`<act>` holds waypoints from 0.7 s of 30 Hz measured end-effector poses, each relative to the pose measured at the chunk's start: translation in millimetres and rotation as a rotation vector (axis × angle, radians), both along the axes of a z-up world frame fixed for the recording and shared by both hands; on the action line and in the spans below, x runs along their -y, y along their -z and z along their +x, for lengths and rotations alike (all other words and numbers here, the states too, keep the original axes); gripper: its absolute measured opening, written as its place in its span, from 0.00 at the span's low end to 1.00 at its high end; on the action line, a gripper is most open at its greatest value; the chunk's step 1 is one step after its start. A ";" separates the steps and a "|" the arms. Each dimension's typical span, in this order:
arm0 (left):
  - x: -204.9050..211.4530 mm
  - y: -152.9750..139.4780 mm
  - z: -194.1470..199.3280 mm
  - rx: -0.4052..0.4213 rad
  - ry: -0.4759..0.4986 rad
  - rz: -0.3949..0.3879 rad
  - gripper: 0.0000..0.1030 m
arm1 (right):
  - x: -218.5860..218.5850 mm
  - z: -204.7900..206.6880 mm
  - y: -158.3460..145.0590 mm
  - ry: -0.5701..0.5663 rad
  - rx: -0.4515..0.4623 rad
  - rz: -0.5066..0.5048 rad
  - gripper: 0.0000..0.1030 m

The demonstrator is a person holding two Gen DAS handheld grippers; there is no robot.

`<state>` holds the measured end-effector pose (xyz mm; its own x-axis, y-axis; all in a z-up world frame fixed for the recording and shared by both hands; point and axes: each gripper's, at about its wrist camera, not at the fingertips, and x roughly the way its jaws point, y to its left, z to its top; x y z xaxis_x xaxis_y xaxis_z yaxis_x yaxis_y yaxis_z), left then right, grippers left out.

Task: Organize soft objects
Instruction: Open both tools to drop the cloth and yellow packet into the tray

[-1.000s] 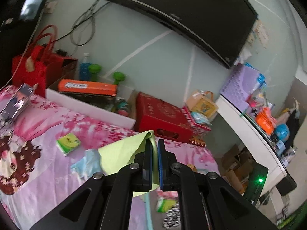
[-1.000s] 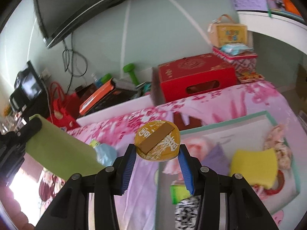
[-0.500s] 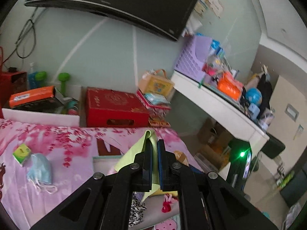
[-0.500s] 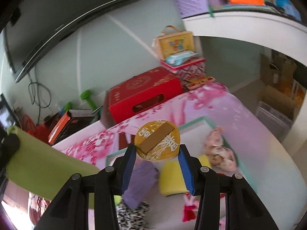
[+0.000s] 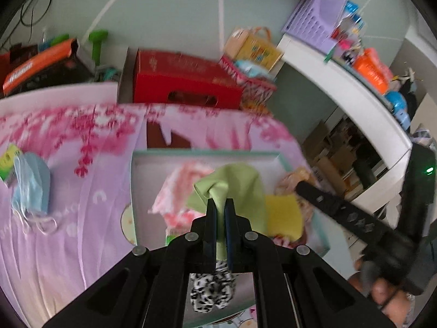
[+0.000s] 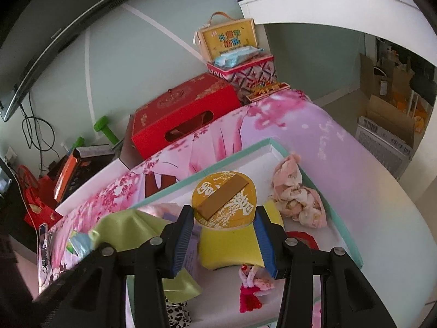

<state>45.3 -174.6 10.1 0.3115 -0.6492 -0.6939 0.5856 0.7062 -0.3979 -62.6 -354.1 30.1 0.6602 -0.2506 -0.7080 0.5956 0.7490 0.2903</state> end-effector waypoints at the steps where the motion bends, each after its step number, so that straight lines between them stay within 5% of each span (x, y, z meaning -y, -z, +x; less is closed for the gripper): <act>1: 1.3 4.4 1.3 -0.009 0.000 0.011 0.05 | 0.4 0.8 1.5 -0.001 -0.004 0.002 0.47; 15: 9.5 37.6 9.9 -0.101 -0.014 0.102 0.05 | 2.8 10.2 24.3 0.002 -0.101 0.038 0.49; 18: 7.3 37.0 11.9 -0.110 -0.022 0.105 0.10 | 4.5 9.4 26.2 0.011 -0.112 0.040 0.49; 21: 4.8 35.0 13.5 -0.120 -0.029 0.106 0.26 | 6.2 8.5 27.9 0.020 -0.120 0.049 0.56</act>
